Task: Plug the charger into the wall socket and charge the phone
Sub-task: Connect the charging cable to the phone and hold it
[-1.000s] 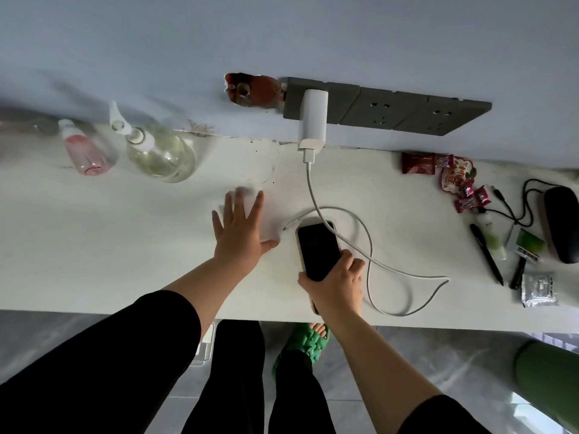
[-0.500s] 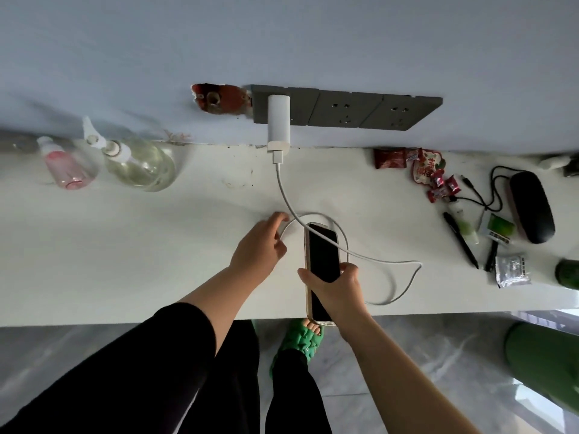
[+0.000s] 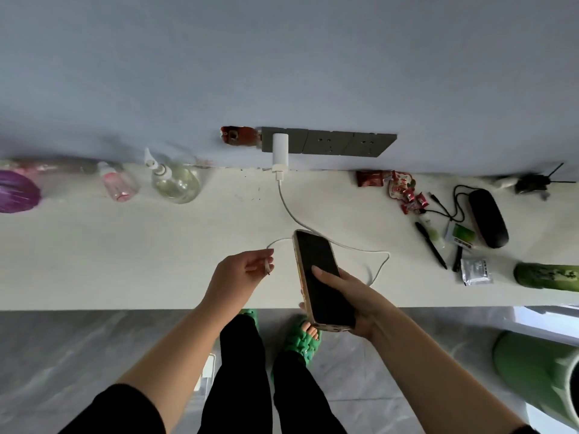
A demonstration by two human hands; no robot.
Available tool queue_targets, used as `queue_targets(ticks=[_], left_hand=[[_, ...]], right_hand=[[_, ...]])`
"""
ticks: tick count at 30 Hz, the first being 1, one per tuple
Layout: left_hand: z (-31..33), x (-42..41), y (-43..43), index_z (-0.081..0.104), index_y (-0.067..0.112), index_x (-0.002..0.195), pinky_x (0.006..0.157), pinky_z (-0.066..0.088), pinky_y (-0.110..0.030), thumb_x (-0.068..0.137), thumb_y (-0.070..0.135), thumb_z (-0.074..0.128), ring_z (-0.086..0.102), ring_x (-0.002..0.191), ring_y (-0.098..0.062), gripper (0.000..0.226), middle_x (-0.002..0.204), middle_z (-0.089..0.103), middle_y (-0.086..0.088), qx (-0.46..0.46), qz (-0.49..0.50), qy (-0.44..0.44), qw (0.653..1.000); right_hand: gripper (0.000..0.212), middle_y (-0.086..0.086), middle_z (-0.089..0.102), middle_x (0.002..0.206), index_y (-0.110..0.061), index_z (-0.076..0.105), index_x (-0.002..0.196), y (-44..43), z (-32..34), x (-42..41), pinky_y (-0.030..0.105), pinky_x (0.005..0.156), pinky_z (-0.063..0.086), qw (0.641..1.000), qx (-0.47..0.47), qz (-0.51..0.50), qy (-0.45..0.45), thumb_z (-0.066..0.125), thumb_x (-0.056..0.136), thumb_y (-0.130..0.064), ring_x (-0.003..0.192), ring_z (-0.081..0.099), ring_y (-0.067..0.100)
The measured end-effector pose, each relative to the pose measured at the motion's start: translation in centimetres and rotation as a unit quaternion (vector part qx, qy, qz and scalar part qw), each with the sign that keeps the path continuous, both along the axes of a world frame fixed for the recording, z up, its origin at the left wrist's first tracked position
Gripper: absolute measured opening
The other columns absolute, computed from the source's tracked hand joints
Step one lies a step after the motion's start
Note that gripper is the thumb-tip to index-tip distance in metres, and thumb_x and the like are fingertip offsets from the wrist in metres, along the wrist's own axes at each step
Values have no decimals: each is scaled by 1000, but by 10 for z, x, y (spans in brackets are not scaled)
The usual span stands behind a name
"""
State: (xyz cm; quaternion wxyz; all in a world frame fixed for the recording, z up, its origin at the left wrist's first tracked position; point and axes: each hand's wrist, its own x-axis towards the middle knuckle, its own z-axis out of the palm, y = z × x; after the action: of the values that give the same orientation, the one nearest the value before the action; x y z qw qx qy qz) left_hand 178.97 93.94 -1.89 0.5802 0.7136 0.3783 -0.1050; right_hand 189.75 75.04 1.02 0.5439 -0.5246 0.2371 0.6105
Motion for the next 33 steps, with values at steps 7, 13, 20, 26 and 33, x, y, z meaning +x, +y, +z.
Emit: queue_targets(ticks=[7, 13, 20, 26, 33], left_hand=[[71, -6, -22, 73, 23, 80, 74, 42, -19, 91, 36, 56, 60, 85, -2, 24, 86, 68, 12, 96, -65, -22, 993], [110, -6, -43, 64, 33, 71, 56, 50, -29, 96, 33, 48, 47, 45, -9, 30, 49, 47, 4, 0, -33, -50, 998], [146, -6, -71, 72, 24, 85, 44, 23, -23, 98, 30, 47, 29, 46, -10, 29, 51, 37, 7, -109, 113, -83, 984], [167, -9, -89, 74, 23, 81, 40, 32, -16, 95, 27, 52, 39, 41, -6, 27, 61, 60, 5, -170, 135, -122, 968], [176, -6, -91, 73, 27, 81, 41, 34, -16, 96, 30, 50, 41, 43, -6, 28, 64, 65, 5, -167, 122, -114, 972]], right_hand=[[44, 21, 72, 107, -11, 67, 115, -15, 67, -4, 42, 70, 60, 987, 133, -85, 37, 79, 73, -16, 97, 71, 35], [54, 17, 62, 131, -7, 54, 133, -4, 98, 18, 46, 87, 55, 966, 246, -75, -5, 69, 87, -30, 118, 61, 34], [79, 15, 62, 130, -14, 52, 137, 14, 98, 42, 59, 98, 46, 940, 294, -172, 3, 49, 81, -70, 124, 55, 36], [68, 16, 64, 128, -15, 54, 135, 26, 103, 44, 55, 93, 51, 925, 282, -256, 6, 44, 90, -64, 116, 61, 34], [62, 14, 63, 130, -16, 58, 132, 29, 109, 35, 61, 105, 37, 920, 293, -261, 10, 41, 93, -61, 118, 60, 33]])
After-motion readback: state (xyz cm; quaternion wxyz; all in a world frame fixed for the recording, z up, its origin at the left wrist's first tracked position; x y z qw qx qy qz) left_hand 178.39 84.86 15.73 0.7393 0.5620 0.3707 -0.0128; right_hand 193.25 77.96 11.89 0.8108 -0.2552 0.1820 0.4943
